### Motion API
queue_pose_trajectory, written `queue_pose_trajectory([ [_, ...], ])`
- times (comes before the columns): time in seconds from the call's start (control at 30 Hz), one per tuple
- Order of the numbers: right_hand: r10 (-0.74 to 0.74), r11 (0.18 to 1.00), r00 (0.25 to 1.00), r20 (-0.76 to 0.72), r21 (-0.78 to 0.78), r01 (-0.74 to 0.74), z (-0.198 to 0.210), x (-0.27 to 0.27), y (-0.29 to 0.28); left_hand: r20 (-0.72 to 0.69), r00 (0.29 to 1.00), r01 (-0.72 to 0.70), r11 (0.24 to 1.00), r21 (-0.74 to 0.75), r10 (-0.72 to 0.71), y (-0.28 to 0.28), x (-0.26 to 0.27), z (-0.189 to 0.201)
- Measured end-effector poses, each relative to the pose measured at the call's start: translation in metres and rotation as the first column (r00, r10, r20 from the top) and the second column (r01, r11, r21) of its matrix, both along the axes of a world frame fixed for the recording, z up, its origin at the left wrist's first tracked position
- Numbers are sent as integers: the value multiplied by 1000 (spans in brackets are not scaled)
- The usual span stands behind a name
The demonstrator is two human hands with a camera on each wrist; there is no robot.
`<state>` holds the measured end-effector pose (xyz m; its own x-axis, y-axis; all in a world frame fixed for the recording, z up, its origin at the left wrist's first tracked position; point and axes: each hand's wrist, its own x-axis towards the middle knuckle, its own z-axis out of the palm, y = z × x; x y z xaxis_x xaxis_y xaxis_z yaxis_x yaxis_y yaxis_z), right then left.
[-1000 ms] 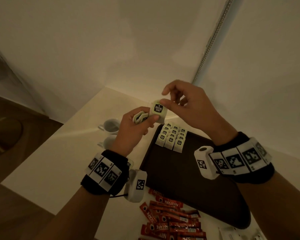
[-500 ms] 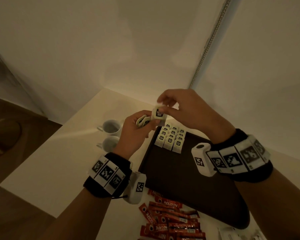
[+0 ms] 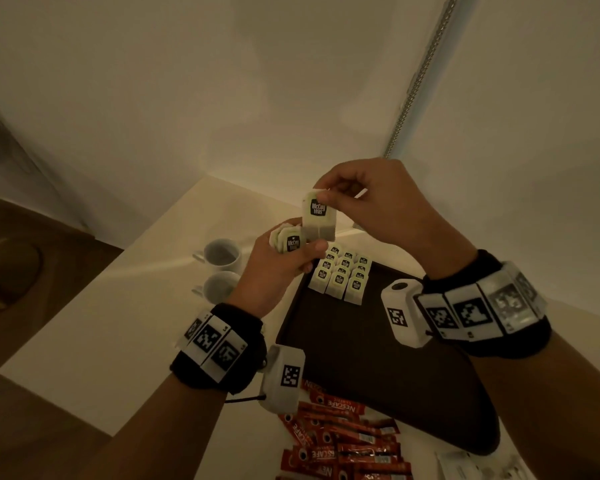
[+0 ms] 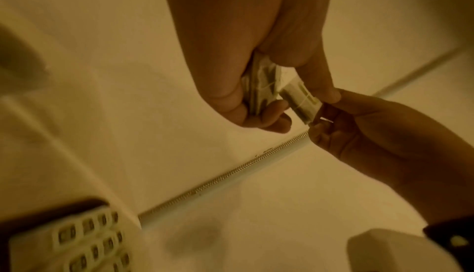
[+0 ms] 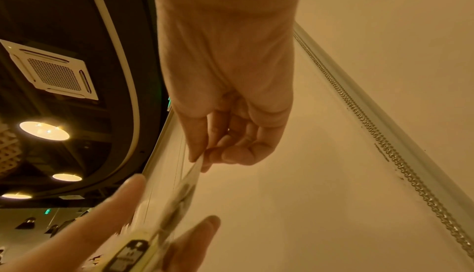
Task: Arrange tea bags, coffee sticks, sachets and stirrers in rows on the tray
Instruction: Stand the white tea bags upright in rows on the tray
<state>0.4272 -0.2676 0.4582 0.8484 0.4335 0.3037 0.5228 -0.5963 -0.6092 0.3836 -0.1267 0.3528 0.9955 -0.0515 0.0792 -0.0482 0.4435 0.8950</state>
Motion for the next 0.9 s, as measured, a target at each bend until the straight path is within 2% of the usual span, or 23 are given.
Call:
queue_pose_trajectory([
  [0.07, -6, 1000, 1000, -10, -25, 6, 0, 2, 2, -58, 997, 49, 992, -116, -56, -4, -1, 0],
  [0.17, -25, 1000, 999, -32, -17, 25, -3, 6, 4, -123, 990, 41, 974, -222, -70, -8, -2, 0],
  [0.3, -32, 998, 997, -76, 51, 36, -10, 8, 1, -173, 985, -25, 968, -251, -19, -9, -1, -4],
  [0.37, -41, 993, 992, -119, 103, 54, -19, 11, -6, -249, 968, -94, 968, -234, 34, -3, -1, -13],
  [0.47, -85, 993, 973, -213, 67, 101, -54, 20, -21, -413, 898, -205, 974, -95, 149, 13, -2, -33],
  [0.6, -175, 982, 909, -379, -130, 135, -133, 33, -32, -487, 842, -282, 959, -34, 230, 29, 1, -47],
  [0.7, -209, 969, 839, -503, -221, 109, -184, 35, -33, -511, 833, -262, 965, -29, 211, 35, 3, -50],
  [0.77, -210, 971, 797, -567, -215, 104, -207, 36, -30, -528, 833, -241, 968, -75, 166, 37, 6, -51],
  [0.9, -263, 958, 778, -571, -251, 140, -232, 44, -21, -556, 825, -220, 963, -154, 100, 42, 11, -54],
])
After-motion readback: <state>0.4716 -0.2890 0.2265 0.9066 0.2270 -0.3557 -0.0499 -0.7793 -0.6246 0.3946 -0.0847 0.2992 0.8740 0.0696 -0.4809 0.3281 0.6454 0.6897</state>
